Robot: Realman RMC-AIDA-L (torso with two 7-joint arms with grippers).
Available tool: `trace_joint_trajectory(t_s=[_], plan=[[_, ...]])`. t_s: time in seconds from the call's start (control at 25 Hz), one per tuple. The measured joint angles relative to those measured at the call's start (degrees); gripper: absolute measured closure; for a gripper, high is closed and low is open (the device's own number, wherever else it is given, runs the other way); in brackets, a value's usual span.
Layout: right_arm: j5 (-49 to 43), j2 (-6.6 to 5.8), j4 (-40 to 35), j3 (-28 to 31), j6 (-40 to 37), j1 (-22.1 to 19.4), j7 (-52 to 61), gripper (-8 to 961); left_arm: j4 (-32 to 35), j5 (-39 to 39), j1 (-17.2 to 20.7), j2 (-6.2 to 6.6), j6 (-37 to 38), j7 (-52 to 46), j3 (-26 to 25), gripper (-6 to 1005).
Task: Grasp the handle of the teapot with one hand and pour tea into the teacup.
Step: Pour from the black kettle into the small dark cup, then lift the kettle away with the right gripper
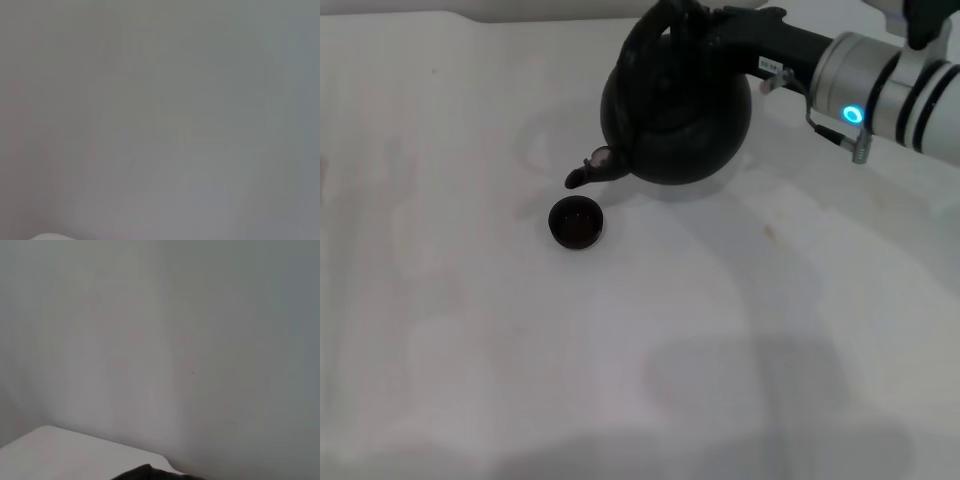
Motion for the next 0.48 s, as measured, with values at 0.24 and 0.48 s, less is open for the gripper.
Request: trace_joint_trajectory(t_s=[0.24, 0.48], plan=[[-0.2, 0.0, -1.3, -2.5, 4.3, 0.8, -0.9, 740, 0.0, 0.1, 0.0, 0.02, 0.0, 0.0, 0.0, 121], [-0.3, 0.0, -3.0, -5.0, 8.7, 0.7, -2.7, 741, 0.0, 0.1, 0.1, 0.02, 0.0, 0.0, 0.0, 121]])
